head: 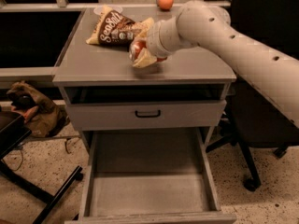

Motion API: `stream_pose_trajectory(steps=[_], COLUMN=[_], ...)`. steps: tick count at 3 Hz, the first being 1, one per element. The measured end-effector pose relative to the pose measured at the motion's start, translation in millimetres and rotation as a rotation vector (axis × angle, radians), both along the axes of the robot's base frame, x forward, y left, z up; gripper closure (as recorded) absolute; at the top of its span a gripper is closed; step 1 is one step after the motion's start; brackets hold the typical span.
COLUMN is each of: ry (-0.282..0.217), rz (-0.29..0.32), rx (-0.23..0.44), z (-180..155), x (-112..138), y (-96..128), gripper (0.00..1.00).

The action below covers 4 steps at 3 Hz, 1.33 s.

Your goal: Pick coke can from middle drawer and place on counter

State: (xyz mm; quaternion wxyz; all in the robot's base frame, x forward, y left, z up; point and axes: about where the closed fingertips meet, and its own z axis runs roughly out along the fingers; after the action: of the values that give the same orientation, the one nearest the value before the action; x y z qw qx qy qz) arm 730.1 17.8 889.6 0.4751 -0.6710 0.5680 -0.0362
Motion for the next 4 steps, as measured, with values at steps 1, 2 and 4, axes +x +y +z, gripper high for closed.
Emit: stream_pose_trajectory(steps=[1,2,4], ry=[0.036,0.111,0.115], rz=[0.003,0.026,0.027], rx=[0.002,-0.009,-0.010], z=[-19,-27,-28], x=[12,16,16], y=[12,22,22], gripper=[1.00,1.00,0.58])
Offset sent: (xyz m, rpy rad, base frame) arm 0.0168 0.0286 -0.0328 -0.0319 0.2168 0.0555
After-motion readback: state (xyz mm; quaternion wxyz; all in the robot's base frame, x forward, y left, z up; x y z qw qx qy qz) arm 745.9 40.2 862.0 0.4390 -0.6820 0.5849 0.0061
